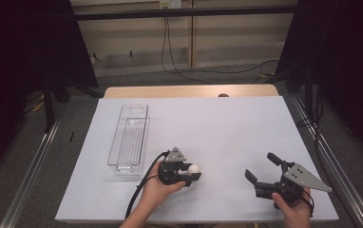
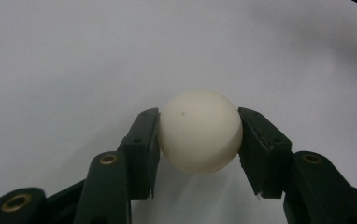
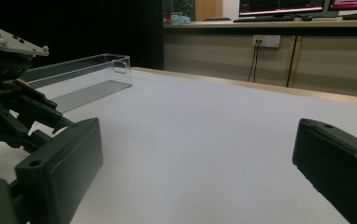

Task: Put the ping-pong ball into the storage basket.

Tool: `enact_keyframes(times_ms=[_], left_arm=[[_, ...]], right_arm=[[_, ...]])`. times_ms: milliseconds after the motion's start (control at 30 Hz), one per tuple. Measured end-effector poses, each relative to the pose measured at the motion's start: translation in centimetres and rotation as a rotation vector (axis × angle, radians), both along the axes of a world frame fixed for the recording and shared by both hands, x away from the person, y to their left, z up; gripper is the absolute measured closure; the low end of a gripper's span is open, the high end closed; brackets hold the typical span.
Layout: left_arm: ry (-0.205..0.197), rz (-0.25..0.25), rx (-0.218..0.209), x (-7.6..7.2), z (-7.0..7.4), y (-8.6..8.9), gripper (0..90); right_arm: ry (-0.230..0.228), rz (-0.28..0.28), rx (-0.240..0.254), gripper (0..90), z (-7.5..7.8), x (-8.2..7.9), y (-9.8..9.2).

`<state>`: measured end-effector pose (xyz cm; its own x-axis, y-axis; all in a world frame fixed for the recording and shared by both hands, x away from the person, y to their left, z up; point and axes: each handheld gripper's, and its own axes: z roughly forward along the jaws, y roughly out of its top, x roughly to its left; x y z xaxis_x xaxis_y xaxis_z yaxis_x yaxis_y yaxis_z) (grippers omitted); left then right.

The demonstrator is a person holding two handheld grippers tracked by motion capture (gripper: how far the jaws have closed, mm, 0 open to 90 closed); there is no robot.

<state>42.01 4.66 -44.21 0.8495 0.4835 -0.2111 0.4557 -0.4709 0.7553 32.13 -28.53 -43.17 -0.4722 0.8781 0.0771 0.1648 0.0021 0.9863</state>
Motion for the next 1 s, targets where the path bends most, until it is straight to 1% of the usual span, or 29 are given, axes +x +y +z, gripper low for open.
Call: enact_keyframes(times_ms=[33, 100, 133, 167, 200, 233, 267, 300, 333, 367, 433, 467, 500, 533, 633, 667, 700, 767, 800, 867, 900, 933, 967, 1000], left_arm=[[-0.003, 0.000, -0.001, 0.0, 0.0, 0.0, 51.1], [0.005, 0.004, -0.007, 0.0, 0.2, 0.1, 51.1], [0.002, 0.011, -0.023, 0.0, 0.2, 0.0, 51.1], [0.005, 0.008, -0.015, 0.1, 0.3, 0.1, 51.1], [0.007, 0.008, -0.018, 0.1, 0.3, 0.1, 51.1], [0.000, 0.003, -0.010, 0.2, 0.4, 0.2, 51.1], [0.001, 0.006, -0.011, 0.2, 0.4, 0.3, 51.1], [0.004, 0.004, -0.026, 0.3, 0.4, 0.3, 51.1], [0.006, 0.010, -0.012, 0.2, 0.5, 0.3, 51.1], [0.005, 0.006, -0.011, 0.3, 0.5, 0.4, 51.1], [0.012, 0.006, -0.030, 0.3, 0.6, 0.3, 51.1], [0.006, 0.006, -0.013, 0.4, 0.8, 0.4, 51.1], [-0.001, 0.012, -0.024, 0.4, 0.8, 0.3, 51.1], [0.005, 0.005, -0.012, 0.4, 1.0, 0.4, 51.1], [0.004, 0.012, -0.027, 0.5, 1.2, 0.3, 51.1], [0.007, 0.013, -0.015, 0.5, 1.3, 0.4, 51.1], [0.003, 0.010, -0.024, 0.6, 1.3, 0.4, 51.1], [0.003, 0.012, -0.021, 0.6, 1.5, 0.5, 51.1], [0.002, 0.014, -0.027, 0.6, 1.5, 0.5, 51.1], [0.004, 0.015, -0.019, 0.7, 1.7, 0.6, 51.1], [0.007, 0.017, -0.036, 0.7, 1.7, 0.6, 51.1], [0.008, 0.020, -0.023, 0.8, 1.8, 0.6, 51.1], [0.010, 0.019, -0.027, 0.8, 1.9, 0.7, 51.1], [0.002, 0.022, -0.029, 0.9, 1.9, 0.8, 51.1]], right_arm=[[0.000, 0.000, 0.001, 1.4, 0.0, 0.0, 0.0], [0.000, 0.000, 0.001, 1.4, 0.0, 0.0, 0.0], [0.000, 0.000, 0.000, 1.4, 0.0, 0.0, 0.0], [0.000, 0.000, 0.001, 1.4, 0.0, 0.0, 0.0], [0.000, 0.000, 0.000, 1.4, 0.0, 0.0, 0.0], [0.000, 0.000, 0.001, 1.4, 0.0, 0.0, 0.0], [0.000, 0.000, 0.001, 1.4, 0.0, 0.0, 0.0], [0.000, 0.000, 0.001, 1.4, 0.0, 0.0, 0.0], [0.000, 0.001, 0.001, 1.4, 0.0, 0.0, 0.0], [0.000, 0.001, 0.000, 1.4, 0.0, 0.0, 0.0], [0.000, 0.001, 0.003, 1.4, 0.0, 0.0, 0.0], [-0.001, 0.000, 0.002, 1.4, 0.0, 0.0, 0.0], [0.002, 0.000, 0.003, 1.4, 0.0, 0.0, 0.1], [0.001, -0.001, 0.002, 1.5, 0.0, 0.0, 0.1], [0.003, 0.000, 0.004, 1.4, 0.0, 0.0, 0.1], [0.000, 0.001, 0.004, 1.4, 0.0, 0.0, 0.0], [0.000, 0.002, 0.002, 1.5, 0.0, 0.0, 0.0], [0.001, 0.002, 0.001, 1.4, 0.0, 0.0, 0.0], [0.000, 0.002, 0.002, 1.4, 0.0, 0.0, 0.0], [0.000, 0.003, 0.003, 1.4, 0.0, 0.0, 0.1], [0.000, 0.003, 0.004, 1.4, 0.0, 0.0, 0.1], [0.000, 0.004, 0.004, 1.4, 0.0, 0.0, 0.1], [-0.001, 0.002, 0.005, 1.4, 0.0, 0.0, 0.1], [0.000, 0.001, 0.003, 1.4, 0.0, 0.0, 0.0]])
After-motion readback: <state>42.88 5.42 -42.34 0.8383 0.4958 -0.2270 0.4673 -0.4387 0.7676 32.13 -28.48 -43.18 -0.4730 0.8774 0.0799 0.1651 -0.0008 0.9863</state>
